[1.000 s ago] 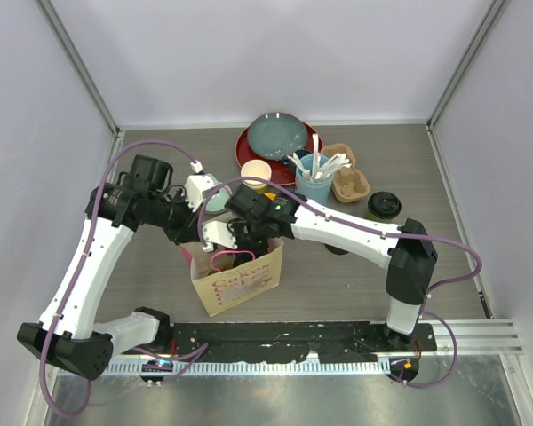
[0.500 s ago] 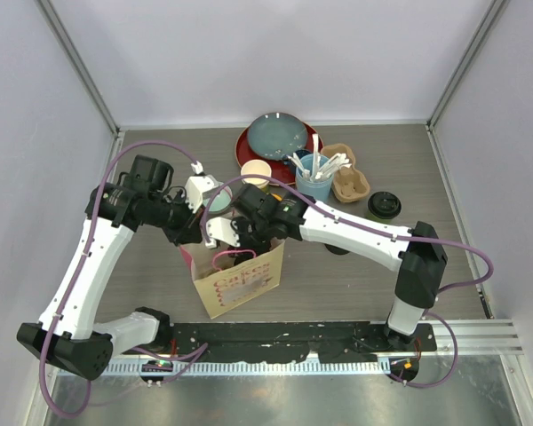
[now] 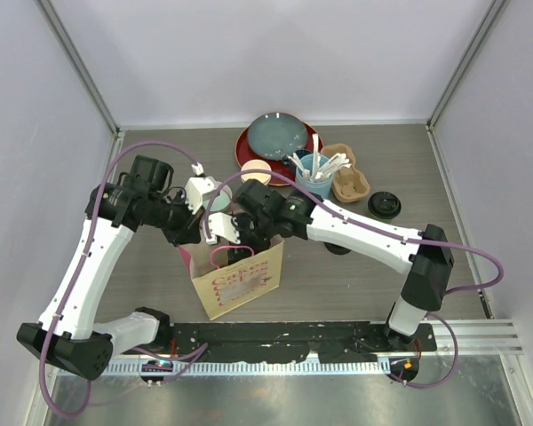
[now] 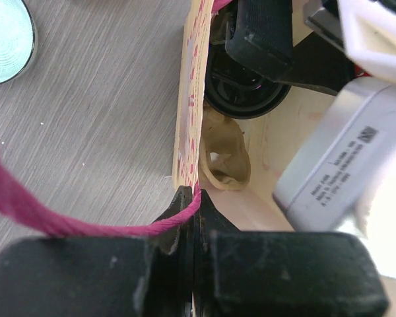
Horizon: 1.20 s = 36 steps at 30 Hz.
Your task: Pack the takeout coffee
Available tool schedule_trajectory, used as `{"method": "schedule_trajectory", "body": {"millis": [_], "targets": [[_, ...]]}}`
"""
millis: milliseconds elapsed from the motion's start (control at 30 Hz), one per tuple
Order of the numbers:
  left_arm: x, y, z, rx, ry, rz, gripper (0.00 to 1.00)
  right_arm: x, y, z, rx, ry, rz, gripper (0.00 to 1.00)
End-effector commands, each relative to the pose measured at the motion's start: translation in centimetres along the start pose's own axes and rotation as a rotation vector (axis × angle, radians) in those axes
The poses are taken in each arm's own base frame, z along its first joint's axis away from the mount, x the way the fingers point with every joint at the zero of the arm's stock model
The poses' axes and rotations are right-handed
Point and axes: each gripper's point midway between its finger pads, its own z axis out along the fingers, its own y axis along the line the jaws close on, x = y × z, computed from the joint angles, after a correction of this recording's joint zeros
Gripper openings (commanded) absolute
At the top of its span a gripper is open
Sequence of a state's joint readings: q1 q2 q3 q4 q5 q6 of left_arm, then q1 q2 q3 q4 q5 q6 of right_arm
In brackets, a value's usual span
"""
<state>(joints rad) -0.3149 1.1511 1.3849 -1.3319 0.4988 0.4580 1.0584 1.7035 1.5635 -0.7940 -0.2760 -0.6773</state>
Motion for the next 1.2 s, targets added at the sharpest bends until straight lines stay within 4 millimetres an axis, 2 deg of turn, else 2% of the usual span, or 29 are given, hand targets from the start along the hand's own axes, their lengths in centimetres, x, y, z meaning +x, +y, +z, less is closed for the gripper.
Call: {"method": "schedule_trajectory", "body": {"millis": [0, 367, 700, 933, 1167], "targets": [[-0.2, -0.3, -0.9, -0.014, -0.009, 0.032, 0.0, -4.1, -1.0, -3.7, 0.057, -0.136, -0.036, 0.64], [-0.2, -0.3, -1.0, -0.014, -0.006, 0.039, 0.0, -5.8, -1.0, -5.8, 0.063, -0.205, -0.044, 0.72], [-0.1, -0.3, -1.2, -0.015, -0.004, 0.041, 0.0, -7.4, -2.7, -7.9, 0.131, -0.294, -0.013, 0.74], [-0.1, -0.3, -1.0, -0.012, -0.002, 0.043, 0.0, -9.1, -2.3, -10.2, 0.148, -0.396, -0.022, 0.73], [-0.2, -0.4, -1.0, -0.009, -0.004, 0.04, 0.0, -10.1, -4.0, -12.6, 0.234, -0.454, 0.083, 0.74]]}}
